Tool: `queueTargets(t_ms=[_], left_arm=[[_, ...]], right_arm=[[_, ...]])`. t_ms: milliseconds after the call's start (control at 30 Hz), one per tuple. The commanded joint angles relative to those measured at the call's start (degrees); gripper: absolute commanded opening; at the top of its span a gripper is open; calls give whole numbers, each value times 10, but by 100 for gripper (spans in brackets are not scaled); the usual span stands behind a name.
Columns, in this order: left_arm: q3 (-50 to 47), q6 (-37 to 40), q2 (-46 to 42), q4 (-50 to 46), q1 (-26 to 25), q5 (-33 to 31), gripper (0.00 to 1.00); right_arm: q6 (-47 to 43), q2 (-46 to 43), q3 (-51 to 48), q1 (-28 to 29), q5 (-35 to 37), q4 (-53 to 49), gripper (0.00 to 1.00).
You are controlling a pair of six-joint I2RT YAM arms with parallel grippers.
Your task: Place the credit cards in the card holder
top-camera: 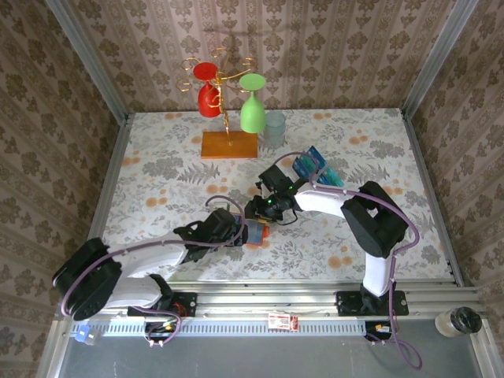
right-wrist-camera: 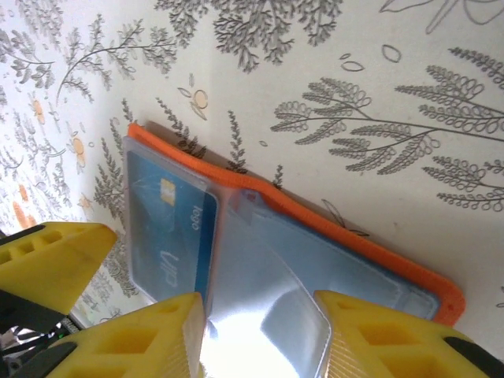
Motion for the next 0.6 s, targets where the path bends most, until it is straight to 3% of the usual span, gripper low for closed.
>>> queueTargets(t_ms=[0,200,567], left_arm=[[5,-4,-66,-60,15,-8,100],[-1,0,-166,-109,57,5,100],[-24,-6,-237,-140,104,28,100]], right_arm=[[5,-23,22,12,-16,-18,42],[30,-17,35,32,-14,0,47],[48,80,130,69,-13,6,47]])
